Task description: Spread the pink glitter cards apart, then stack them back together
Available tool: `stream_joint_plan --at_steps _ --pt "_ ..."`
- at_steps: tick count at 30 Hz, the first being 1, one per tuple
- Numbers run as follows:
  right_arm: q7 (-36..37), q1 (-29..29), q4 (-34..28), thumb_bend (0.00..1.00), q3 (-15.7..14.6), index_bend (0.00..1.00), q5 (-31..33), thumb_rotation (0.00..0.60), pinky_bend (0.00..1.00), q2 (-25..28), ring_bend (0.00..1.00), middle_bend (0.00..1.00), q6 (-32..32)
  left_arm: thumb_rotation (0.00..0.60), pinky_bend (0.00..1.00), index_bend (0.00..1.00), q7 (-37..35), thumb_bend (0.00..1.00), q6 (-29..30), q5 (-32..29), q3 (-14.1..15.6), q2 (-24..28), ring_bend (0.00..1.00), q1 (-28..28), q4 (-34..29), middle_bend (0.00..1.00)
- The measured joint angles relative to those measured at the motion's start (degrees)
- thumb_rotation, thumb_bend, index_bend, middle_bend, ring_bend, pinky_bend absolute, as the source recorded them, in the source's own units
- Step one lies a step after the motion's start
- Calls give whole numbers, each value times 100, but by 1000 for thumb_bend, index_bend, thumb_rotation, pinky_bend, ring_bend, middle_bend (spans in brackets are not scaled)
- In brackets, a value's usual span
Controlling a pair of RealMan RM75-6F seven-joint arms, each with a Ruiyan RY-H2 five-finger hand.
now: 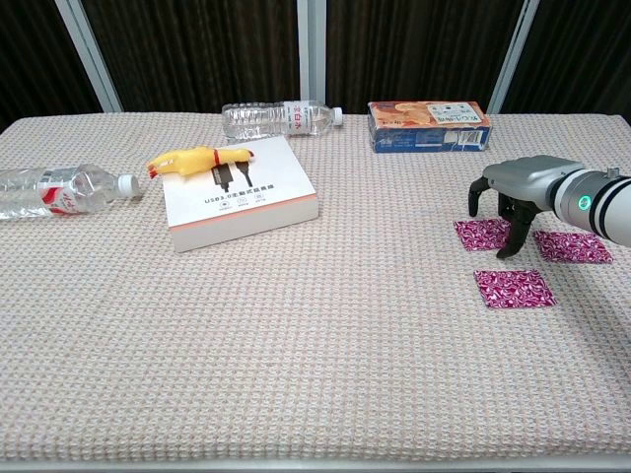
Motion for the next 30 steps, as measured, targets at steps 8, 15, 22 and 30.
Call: stream_joint_plan --at_steps 8,15,22,30 --pt "-22 4 -18 0 18 344 43 600 963 -5 949 903 -25 600 232 208 -33 0 5 1 6 0 88 11 29 143" --pt "-51 0 -53 0 27 379 78 600 963 3 950 903 4 600 232 208 -43 0 -4 8 8 9 88 4 20 143" --pt "-76 -5 -51 0 40 392 113 600 963 0 949 905 33 600 232 208 -36 0 -14 10 5 17 88 -6 10 143" --pt "-115 -5 -56 0 61 432 142 600 963 -12 953 915 92 600 232 208 -33 0 -15 12 8 19 88 -5 11 143"
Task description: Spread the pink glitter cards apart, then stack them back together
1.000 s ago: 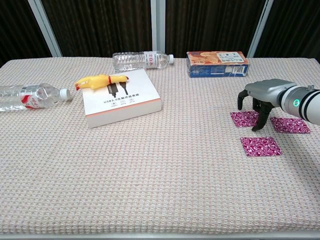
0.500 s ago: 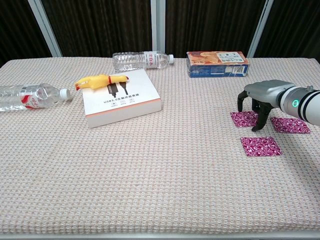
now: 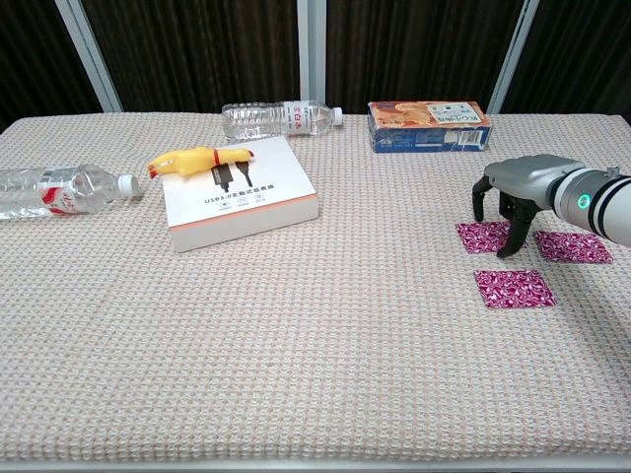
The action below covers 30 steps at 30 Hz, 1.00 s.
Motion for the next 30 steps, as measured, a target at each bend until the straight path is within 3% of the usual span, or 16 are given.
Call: stream_joint_plan --at_steps 7,20,30 --pt "-37 4 35 0 15 446 37 600 963 -29 955 916 8 600 232 208 -7 0 0 -5 5 -9 88 9 19 143" --pt "-60 16 114 0 7 370 93 600 963 -72 955 917 -108 600 232 208 -39 0 -14 -19 7 -23 88 16 67 143" --pt "-95 32 51 0 10 475 118 600 963 -48 956 917 -68 600 232 208 -31 0 -5 -2 10 -8 88 13 50 143"
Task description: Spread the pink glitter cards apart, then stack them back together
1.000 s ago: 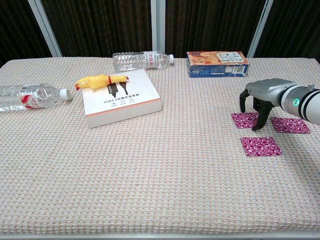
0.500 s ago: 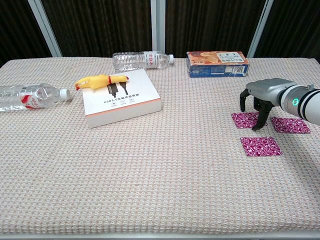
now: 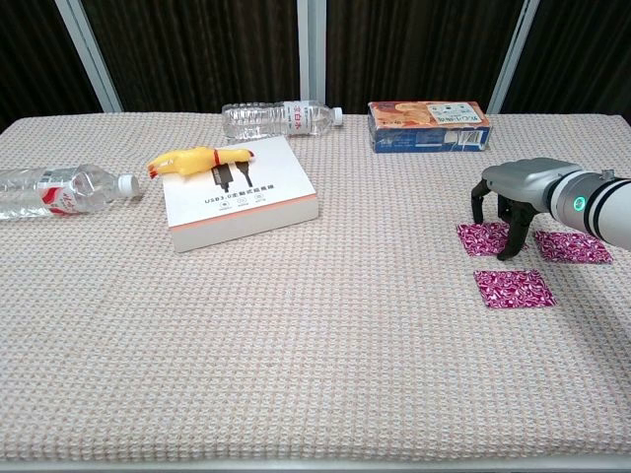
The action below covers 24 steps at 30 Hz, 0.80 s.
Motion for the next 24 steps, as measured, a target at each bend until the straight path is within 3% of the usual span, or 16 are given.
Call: stream_joint_plan --at_steps 12,24 --pt "5 -12 -85 0 19 485 -30 600 963 47 957 918 76 600 232 208 0 0 -3 -5 0 13 88 2 -10 143" --pt "-102 -63 -722 0 72 484 -7 600 963 576 957 919 402 600 232 208 26 0 8 9 -13 52 88 -15 -82 143"
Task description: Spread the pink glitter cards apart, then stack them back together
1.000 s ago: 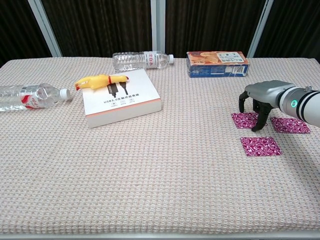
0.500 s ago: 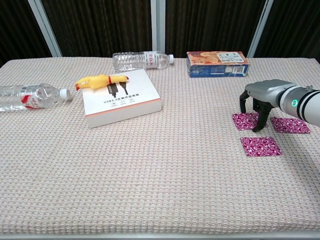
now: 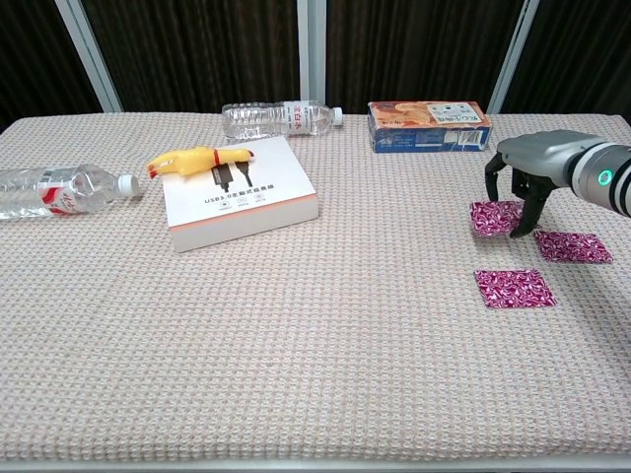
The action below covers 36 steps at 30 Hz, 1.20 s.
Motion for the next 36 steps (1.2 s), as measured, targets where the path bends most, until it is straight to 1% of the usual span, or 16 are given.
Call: stream_joint_plan --at_steps 8,14,22,36 --pt "-42 -247 -212 0 -240 484 181 600 963 399 960 921 31 600 232 208 68 0 -52 33 5 -44 88 -51 -30 143" --pt "205 -422 -258 0 -320 484 39 600 963 570 959 920 40 600 232 208 177 0 -55 71 24 -60 88 -68 -84 143" --pt "536 -558 -63 0 -364 484 -181 600 963 524 959 921 -107 600 232 208 277 0 -82 46 31 -30 88 -71 -162 143" --pt "651 -626 331 0 -370 485 -246 600 963 322 959 921 -260 600 232 208 284 0 -96 38 48 -48 88 -67 -139 143"
